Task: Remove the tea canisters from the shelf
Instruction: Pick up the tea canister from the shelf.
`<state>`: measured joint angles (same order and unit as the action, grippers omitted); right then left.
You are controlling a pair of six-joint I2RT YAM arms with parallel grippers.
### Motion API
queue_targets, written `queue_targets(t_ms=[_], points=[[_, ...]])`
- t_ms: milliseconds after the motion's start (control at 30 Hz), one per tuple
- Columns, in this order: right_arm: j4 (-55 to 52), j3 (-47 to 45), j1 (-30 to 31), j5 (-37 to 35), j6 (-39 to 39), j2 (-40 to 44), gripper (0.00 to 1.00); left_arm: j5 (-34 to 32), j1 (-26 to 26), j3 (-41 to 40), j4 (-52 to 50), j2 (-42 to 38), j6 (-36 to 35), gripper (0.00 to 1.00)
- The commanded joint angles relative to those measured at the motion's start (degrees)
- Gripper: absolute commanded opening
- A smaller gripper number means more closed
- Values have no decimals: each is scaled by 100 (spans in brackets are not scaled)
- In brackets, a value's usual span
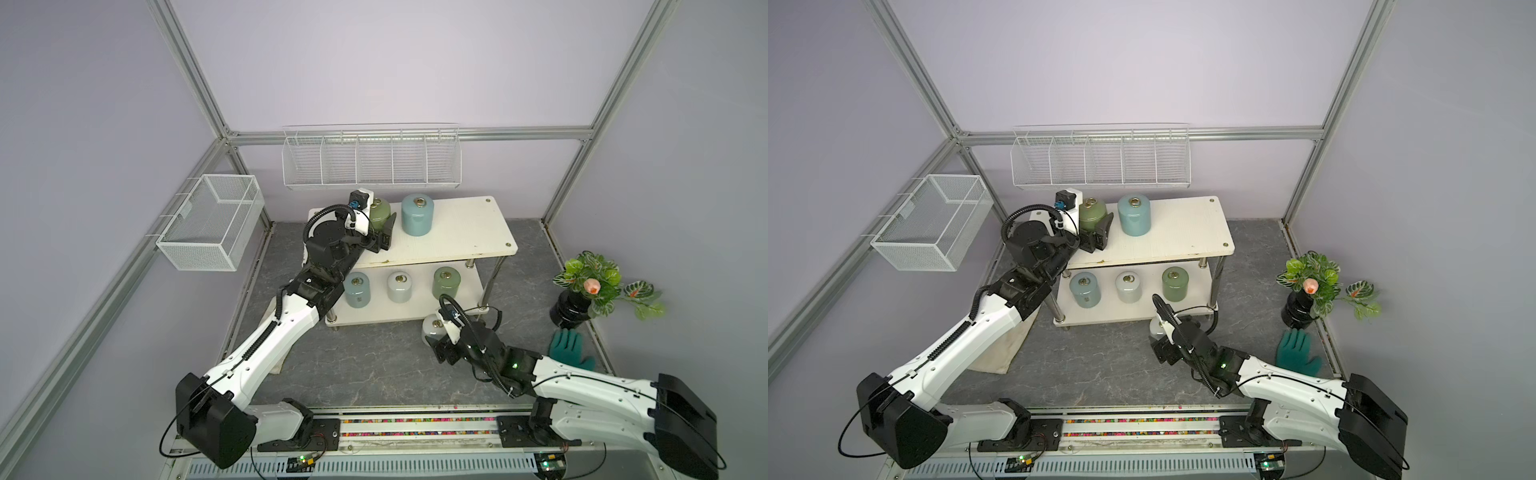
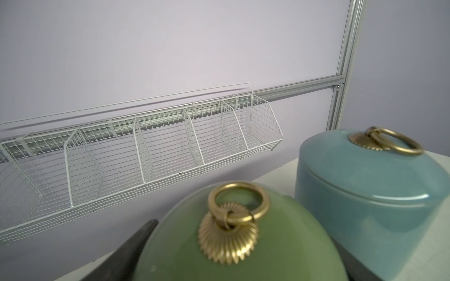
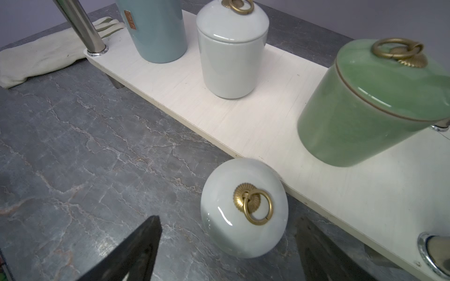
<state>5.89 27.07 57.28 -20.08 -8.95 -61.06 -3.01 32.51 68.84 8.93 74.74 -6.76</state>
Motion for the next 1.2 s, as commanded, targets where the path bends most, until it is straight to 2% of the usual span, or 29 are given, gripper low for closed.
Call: queue_targets(t_ms=[0,267,567,1167], points=[[42,132,32,-10,67,-29,89,-48,3,-21,85,115,-66,91],[28,132,32,-17,69,-29,89,-108,1,-11,160,190,-69,87],[1,128,29,-64,101,15,89,-76,1,-28,151,126,-83,77],[43,158,30,-71,137,-75,89,-51,2,-90,31,-324,-47,73]])
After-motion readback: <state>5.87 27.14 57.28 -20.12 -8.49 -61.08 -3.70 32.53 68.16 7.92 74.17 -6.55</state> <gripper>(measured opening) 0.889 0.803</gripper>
